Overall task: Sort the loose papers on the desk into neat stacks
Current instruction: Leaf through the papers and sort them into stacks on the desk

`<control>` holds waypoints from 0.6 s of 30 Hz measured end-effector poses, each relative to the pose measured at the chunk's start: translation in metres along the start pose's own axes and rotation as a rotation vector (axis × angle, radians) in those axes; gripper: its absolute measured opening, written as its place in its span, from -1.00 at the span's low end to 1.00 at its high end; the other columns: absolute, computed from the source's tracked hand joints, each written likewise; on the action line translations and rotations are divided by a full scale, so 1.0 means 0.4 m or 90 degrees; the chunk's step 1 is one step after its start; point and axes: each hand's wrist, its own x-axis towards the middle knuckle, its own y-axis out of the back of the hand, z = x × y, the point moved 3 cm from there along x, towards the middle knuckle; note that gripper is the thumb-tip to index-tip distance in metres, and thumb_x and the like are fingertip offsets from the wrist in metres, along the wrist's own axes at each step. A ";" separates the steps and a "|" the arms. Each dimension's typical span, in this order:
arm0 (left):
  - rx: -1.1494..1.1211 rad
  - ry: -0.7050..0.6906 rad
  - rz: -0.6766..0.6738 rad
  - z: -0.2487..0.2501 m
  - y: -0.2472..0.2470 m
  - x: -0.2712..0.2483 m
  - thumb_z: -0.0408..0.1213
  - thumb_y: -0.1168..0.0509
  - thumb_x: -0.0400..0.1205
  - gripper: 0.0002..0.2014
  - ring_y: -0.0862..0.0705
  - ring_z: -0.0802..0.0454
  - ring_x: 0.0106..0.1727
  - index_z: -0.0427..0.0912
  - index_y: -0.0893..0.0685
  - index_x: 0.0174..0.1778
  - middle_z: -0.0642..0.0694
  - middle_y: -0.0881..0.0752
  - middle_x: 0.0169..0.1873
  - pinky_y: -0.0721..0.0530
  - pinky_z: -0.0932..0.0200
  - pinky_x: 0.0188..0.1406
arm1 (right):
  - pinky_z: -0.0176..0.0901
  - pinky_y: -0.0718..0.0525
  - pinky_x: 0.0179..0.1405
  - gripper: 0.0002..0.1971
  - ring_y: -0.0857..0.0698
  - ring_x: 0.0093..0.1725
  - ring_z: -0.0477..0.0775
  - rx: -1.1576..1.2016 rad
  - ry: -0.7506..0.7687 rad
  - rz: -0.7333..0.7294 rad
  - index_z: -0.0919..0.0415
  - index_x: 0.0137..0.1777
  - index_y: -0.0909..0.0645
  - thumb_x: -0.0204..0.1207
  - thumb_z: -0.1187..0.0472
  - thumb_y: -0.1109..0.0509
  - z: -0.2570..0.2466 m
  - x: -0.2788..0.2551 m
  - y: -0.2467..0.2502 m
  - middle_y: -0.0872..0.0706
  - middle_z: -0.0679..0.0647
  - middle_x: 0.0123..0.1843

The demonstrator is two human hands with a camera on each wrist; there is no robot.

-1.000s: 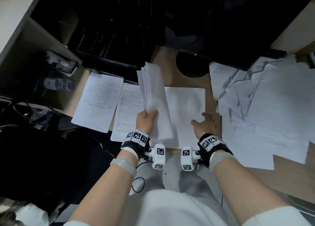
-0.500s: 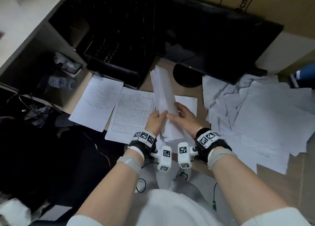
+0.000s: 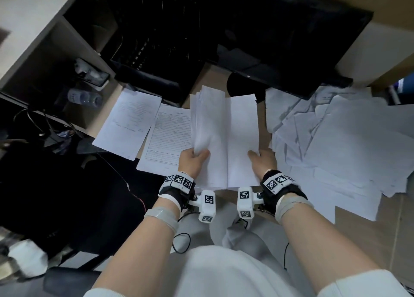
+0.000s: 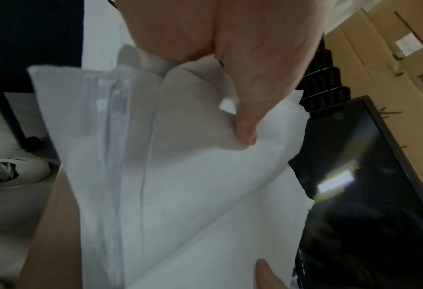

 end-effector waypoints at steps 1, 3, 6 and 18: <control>0.001 -0.001 0.009 -0.004 0.006 0.000 -0.29 -0.48 0.60 -0.88 -0.77 -0.21 -0.12 -0.18 -0.71 -0.23 -0.34 -0.80 -0.12 -0.79 -0.26 0.06 | -0.12 -0.32 -0.28 -0.73 -0.55 -0.06 0.24 -0.003 -0.012 0.016 0.30 -0.24 -0.44 0.69 0.21 -0.24 0.007 0.002 0.000 -0.52 0.09 -0.22; 0.000 -0.003 0.030 -0.014 0.020 0.008 -0.29 -0.48 0.60 -0.86 -0.77 -0.24 -0.10 -0.16 -0.70 -0.26 -0.35 -0.80 -0.12 -0.78 -0.28 0.06 | -0.08 -0.23 -0.43 -0.61 -0.45 -0.21 0.19 -0.026 -0.040 0.053 0.25 -0.40 -0.30 0.66 0.22 -0.26 0.019 0.003 0.001 -0.38 0.08 -0.40; -0.009 -0.007 0.064 -0.027 0.044 0.019 -0.18 -0.50 0.53 -0.82 -0.78 -0.27 -0.12 -0.17 -0.68 -0.28 -0.37 -0.80 -0.14 -0.77 -0.29 0.04 | -0.09 -0.43 -0.14 -0.73 -0.60 -0.02 0.29 -0.063 -0.085 0.053 0.35 -0.14 -0.60 0.67 0.15 -0.27 0.036 0.012 -0.027 -0.60 0.20 -0.17; 0.035 -0.001 0.079 -0.075 0.168 0.147 -0.09 -0.50 0.50 -0.81 -0.79 -0.18 -0.13 -0.10 -0.71 -0.29 -0.17 -0.81 -0.24 -0.80 -0.15 0.01 | -0.02 -0.49 0.31 -0.47 -0.55 0.39 0.31 -0.051 -0.269 0.049 0.42 0.60 -0.24 0.69 0.23 -0.21 0.064 0.056 -0.156 -0.50 0.30 0.51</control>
